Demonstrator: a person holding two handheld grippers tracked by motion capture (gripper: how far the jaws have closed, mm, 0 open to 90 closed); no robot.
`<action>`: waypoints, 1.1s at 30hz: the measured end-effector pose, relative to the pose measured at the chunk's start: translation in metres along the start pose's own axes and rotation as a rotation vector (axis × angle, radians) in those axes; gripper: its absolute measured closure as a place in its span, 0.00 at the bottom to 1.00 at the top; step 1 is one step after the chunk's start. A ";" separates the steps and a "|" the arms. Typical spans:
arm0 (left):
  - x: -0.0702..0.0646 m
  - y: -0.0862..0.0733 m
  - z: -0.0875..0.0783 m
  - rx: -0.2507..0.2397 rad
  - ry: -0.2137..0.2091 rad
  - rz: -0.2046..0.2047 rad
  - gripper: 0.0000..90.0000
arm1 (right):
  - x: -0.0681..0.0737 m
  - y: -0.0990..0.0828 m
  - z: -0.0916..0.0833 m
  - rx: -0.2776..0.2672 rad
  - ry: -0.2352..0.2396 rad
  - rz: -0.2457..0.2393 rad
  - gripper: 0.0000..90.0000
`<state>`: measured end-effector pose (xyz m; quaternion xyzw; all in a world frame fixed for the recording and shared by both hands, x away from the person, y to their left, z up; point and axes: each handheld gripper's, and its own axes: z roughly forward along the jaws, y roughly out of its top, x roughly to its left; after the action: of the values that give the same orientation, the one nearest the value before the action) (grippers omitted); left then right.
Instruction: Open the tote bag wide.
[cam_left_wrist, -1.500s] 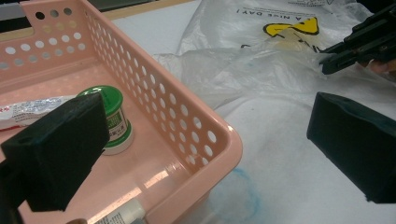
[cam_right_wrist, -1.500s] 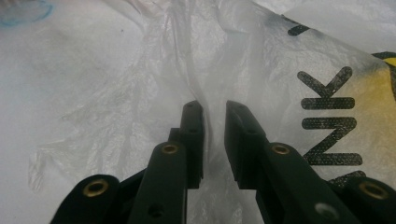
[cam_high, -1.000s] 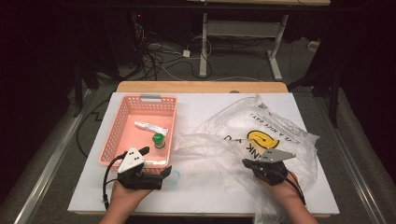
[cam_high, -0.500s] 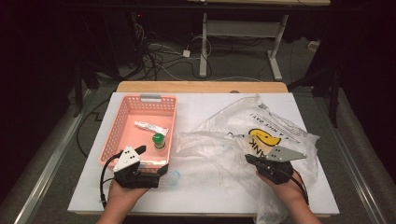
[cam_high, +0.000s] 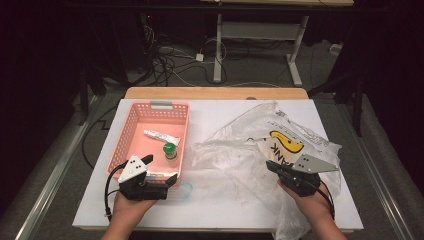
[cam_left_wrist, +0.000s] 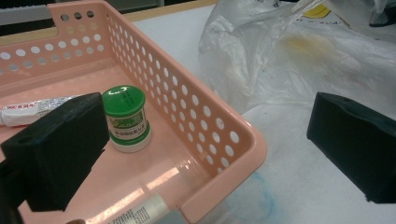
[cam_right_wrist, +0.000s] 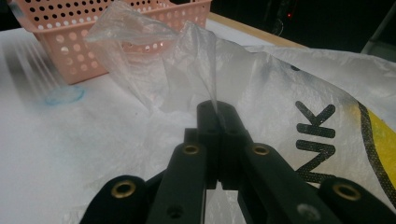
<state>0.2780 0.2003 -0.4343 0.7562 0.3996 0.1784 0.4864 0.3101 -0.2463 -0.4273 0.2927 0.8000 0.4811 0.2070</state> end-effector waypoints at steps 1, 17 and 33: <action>0.000 0.000 0.000 -0.002 0.000 -0.002 0.00 | 0.000 0.001 -0.001 -0.008 -0.001 0.002 1.00; 0.020 0.000 -0.010 -0.006 0.055 -0.042 0.00 | -0.005 0.011 -0.015 -0.091 -0.033 0.008 1.00; 0.039 0.011 -0.019 -0.007 0.058 -0.107 0.31 | -0.004 0.007 -0.011 -0.067 -0.022 0.003 1.00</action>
<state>0.2947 0.2395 -0.4203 0.7266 0.4527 0.1757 0.4861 0.3083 -0.2538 -0.4161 0.2920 0.7806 0.5048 0.2249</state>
